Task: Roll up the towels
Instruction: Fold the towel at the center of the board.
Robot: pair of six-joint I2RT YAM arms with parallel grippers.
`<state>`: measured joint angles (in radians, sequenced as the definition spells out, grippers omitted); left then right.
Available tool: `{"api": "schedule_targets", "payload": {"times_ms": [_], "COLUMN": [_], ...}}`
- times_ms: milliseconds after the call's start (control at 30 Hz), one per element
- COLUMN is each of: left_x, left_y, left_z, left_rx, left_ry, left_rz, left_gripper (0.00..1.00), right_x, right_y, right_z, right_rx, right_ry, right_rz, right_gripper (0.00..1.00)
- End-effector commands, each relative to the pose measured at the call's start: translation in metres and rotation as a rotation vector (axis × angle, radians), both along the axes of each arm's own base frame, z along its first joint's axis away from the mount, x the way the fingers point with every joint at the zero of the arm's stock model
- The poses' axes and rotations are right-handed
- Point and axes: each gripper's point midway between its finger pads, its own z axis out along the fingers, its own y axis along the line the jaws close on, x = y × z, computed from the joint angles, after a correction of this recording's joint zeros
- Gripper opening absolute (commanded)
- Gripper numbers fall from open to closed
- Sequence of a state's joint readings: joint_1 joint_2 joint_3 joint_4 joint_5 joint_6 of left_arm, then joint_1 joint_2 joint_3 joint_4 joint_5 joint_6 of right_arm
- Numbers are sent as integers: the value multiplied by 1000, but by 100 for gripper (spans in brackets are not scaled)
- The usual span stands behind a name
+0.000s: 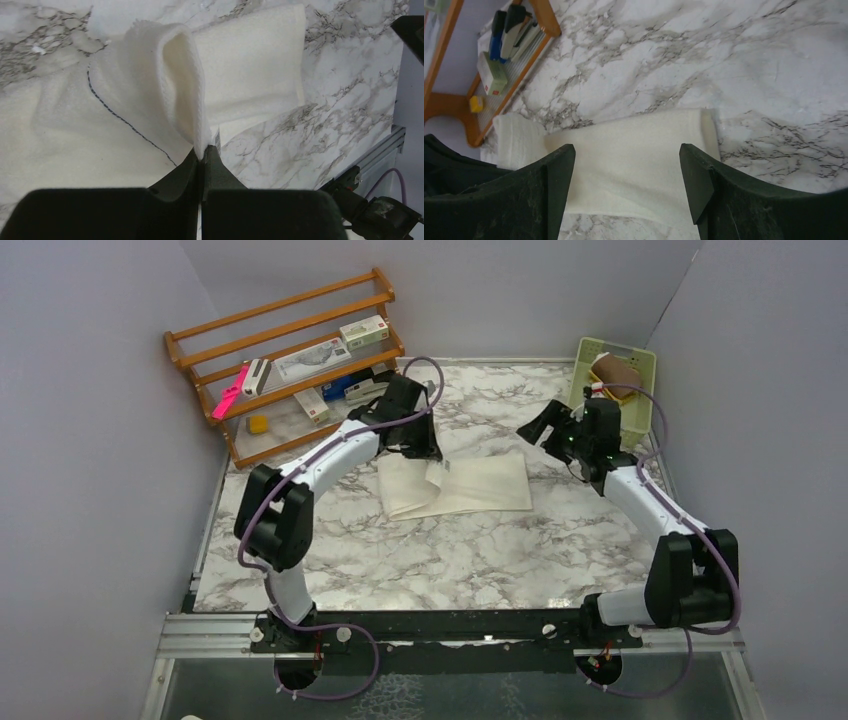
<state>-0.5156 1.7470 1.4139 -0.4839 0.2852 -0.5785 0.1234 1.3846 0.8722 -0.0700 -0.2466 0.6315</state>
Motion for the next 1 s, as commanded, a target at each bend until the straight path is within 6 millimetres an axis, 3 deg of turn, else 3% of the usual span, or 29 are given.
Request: {"api": "schedule_targets", "payload": {"times_ms": [0,300,500,967], "left_x": [4,1,-7,10], "left_y": [-41,-98,-113,-143], "left_z": [-3,12,22,0], "left_rx": [-34,-117,-159,-166], "left_ry": [20,39,65,75], "left_rz": [-51,-108,-125,-90], "left_gripper": [0,0,0,0], "right_x": [9,9,9,8], "right_y": [-31,-39,-43,-50], "right_z": [28,31,30,32], "right_rx": [37,49,45,39], "right_ry": [-24,-28,-26,-20], "right_rz": [-132,-151,-162,-191], "right_gripper": [78,79,79,79]}}
